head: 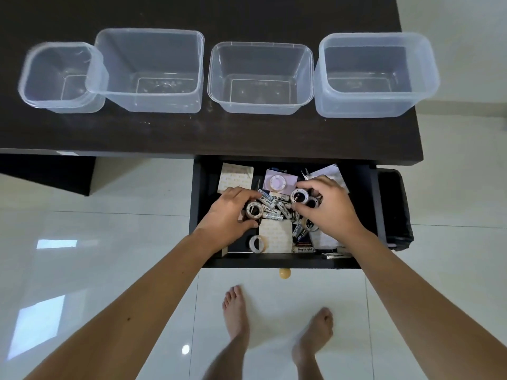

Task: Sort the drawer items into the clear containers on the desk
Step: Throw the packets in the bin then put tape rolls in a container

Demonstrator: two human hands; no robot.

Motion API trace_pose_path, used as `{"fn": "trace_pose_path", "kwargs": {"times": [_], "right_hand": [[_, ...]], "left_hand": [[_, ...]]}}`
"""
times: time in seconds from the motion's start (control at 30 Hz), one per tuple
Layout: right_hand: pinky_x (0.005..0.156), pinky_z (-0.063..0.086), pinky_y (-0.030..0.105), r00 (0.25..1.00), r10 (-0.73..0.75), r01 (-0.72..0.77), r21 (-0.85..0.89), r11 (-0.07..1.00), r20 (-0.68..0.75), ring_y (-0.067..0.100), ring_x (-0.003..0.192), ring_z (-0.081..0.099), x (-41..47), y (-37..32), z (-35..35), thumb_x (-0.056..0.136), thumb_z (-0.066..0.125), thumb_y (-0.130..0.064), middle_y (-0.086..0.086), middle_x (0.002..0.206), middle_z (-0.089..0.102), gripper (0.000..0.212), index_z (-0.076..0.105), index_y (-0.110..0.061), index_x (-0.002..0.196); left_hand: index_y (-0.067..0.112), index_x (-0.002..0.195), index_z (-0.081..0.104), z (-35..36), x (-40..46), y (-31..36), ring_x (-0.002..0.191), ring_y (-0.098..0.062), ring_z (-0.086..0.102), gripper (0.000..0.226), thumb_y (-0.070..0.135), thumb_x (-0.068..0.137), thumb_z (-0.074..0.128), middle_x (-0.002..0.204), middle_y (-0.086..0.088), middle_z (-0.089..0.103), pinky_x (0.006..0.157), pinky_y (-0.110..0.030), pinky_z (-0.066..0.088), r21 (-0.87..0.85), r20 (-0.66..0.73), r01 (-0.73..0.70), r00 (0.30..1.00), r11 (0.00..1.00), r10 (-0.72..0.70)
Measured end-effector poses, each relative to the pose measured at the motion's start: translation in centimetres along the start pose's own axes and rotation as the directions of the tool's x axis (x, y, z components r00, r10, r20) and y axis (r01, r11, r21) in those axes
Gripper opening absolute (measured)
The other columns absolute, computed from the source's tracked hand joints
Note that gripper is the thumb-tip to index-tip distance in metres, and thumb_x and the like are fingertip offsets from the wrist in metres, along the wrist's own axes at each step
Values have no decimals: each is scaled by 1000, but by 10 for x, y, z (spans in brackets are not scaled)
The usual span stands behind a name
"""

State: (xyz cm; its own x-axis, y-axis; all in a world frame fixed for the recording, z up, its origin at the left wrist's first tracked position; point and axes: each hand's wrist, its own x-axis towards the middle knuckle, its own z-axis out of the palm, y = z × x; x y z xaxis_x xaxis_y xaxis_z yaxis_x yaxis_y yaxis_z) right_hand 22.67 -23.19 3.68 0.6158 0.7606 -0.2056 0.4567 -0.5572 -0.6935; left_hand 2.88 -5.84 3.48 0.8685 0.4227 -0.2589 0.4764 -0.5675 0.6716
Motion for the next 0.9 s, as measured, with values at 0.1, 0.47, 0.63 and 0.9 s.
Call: {"fn": "trace_pose_path", "kwargs": {"times": [0.1,0.47,0.63,0.9], "right_hand": [[81,58,27,998,-52,47,116,992,39,9,86,66,-8,-3,-9,82,88,-16,-9,111,62,47,74,-30,125],[77,58,31,997,-27,18,119,993,79,7,75,66,-28,13,-32,81,80,-3,-7,108,57,38,75,-36,100],[77,53,22,998,-36,31,99,995,55,8,78,65,-27,17,-29,86,80,-9,-6,107,55,34,78,-25,117],[76,48,13,999,-21,18,90,996,33,1,84,64,-20,21,-24,89,72,-9,-13,111,60,27,77,-27,109]], "left_hand": [[22,144,59,0,0,2,130,-19,53,64,18,87,85,137,-1,63,112,-35,45,76,1,-34,999,997,34],[24,140,65,3,-3,1,87,-18,64,54,31,90,83,117,11,48,83,-29,59,49,-67,-113,991,992,116],[28,130,68,3,10,14,97,-6,61,44,40,90,82,124,11,53,89,-25,56,-82,-82,-58,995,995,52],[25,128,65,3,41,34,78,-2,56,33,9,100,60,117,4,50,70,-8,41,-68,-79,-18,997,998,13]]}}
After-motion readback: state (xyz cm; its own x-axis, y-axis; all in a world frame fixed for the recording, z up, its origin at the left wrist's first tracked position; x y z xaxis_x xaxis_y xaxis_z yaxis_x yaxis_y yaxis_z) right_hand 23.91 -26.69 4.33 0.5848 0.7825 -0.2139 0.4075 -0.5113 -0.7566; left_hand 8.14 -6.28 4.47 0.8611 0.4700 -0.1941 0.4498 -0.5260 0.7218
